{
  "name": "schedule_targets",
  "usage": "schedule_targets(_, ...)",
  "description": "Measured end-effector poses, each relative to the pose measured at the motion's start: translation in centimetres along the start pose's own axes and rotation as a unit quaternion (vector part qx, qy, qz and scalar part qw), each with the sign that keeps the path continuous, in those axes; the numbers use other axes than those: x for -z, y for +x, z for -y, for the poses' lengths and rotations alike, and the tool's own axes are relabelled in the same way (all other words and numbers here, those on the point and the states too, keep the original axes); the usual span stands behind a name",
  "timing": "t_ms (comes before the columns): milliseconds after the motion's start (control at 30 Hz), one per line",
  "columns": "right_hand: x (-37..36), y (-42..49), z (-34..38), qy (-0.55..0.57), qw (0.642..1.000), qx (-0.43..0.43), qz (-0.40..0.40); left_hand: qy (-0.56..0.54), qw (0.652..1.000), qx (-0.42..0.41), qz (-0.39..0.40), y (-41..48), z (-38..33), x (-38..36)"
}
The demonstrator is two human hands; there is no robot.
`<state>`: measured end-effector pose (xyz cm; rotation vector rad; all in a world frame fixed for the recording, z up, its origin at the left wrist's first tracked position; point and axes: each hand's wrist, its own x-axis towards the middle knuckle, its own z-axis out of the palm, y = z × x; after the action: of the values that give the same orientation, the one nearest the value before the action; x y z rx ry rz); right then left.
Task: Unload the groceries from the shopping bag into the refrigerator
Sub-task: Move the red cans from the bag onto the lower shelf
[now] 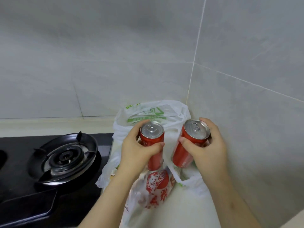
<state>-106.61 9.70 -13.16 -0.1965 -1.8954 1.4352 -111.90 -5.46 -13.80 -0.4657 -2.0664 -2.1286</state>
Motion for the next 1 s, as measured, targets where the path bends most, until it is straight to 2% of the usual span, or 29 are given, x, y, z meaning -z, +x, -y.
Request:
schedule_targets(200,-1.3,-2.8,1.8,0.054,0.995,-0.002,0.085,0.025,0.999,0.018,-0.014,-2.8,-0.3,4.8)
schedule_targets(333,-2.9,-5.1,1.9,0.079,0.988,-0.041,0.129,0.041,0.998,0.044,-0.020,-4.8,-0.1,7.0)
schedule_targets(500,-4.9,-7.5,1.8,0.110,0.981,-0.083,0.135,0.046,0.995,0.083,-0.029,-6.7,0.6,9.7)
schedule_targets(700,-7.3,-9.5,1.7,0.135,0.973,-0.097,0.162,0.055,0.996,0.072,-0.021,-8.6,0.4,13.2)
schedule_targets(900,-10.2,-10.3,2.9,0.137,0.959,-0.067,0.239,0.051,0.992,0.074,-0.092,-9.9,0.1,16.5)
schedule_targets(1000,-12.1,-10.1,3.5,0.158,0.946,-0.066,0.275,0.087,0.985,0.069,-0.132,-10.1,-0.3,17.7)
